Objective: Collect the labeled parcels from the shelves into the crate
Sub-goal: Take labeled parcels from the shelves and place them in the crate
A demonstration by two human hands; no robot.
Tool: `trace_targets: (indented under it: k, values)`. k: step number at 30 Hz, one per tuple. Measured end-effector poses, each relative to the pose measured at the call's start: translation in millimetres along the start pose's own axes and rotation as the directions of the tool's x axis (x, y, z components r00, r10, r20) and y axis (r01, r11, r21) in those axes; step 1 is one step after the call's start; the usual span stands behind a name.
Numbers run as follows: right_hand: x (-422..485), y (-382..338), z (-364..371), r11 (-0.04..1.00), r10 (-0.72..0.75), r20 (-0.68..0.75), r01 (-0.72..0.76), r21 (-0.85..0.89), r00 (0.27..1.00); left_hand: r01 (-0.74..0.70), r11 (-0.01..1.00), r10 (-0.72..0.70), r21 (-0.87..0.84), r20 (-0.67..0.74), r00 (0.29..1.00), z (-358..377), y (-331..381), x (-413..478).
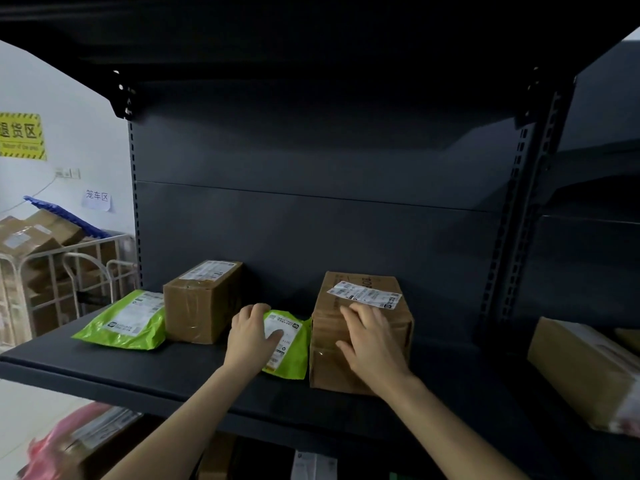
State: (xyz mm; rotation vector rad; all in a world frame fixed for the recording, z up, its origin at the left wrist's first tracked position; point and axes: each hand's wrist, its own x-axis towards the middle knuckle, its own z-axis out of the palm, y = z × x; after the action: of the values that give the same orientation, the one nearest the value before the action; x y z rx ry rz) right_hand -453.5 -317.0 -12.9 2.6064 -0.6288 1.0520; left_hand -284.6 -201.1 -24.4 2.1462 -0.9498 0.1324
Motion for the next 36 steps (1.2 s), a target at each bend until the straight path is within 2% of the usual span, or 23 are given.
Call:
trace_targets:
  k: [5, 9, 13, 16, 19, 23, 28, 32, 36]
  values:
    - [-18, 20, -23, 0.998, 0.058, 0.048, -0.056, -0.032, 0.997, -0.227, 0.973, 0.226, -0.034, -0.043, 0.973, 1, 39, -10]
    - [-43, 51, -44, 0.978, 0.158, 0.045, -0.149, -0.148, 0.986, -0.424, 0.906, 0.423, -0.009, -0.063, 0.904, 6, 76, -20]
    - [-75, 83, -67, 0.945, 0.276, 0.052, -0.261, -0.197, 0.960, -0.595, 0.802, 0.595, 0.048, 0.022, 0.803, 23, 119, -32]
    - [-100, 106, -84, 0.914, 0.366, 0.059, -0.346, -0.213, 0.929, -0.677, 0.734, 0.670, 0.052, 0.105, 0.735, 42, 146, -45]
    - [-123, 127, -100, 0.887, 0.421, 0.064, -0.395, -0.241, 0.905, -0.717, 0.695, 0.702, 0.053, 0.162, 0.693, 62, 164, -55]
    - [-147, 154, -121, 0.863, 0.492, 0.111, -0.467, -0.194, 0.863, -0.771, 0.630, 0.747, 0.089, 0.203, 0.633, 86, 186, -66]
    - [-179, 200, -137, 0.830, 0.534, 0.098, -0.498, -0.253, 0.840, -0.809, 0.573, 0.767, 0.130, 0.263, 0.586, 118, 226, -83]
    - [-204, 245, -154, 0.833, 0.527, 0.070, -0.499, -0.238, 0.847, -0.790, 0.594, 0.733, 0.150, 0.305, 0.608, 147, 261, -102]
    - [-227, 288, -178, 0.860, 0.489, 0.116, -0.456, -0.228, 0.864, -0.727, 0.671, 0.677, 0.147, 0.277, 0.682, 178, 298, -124]
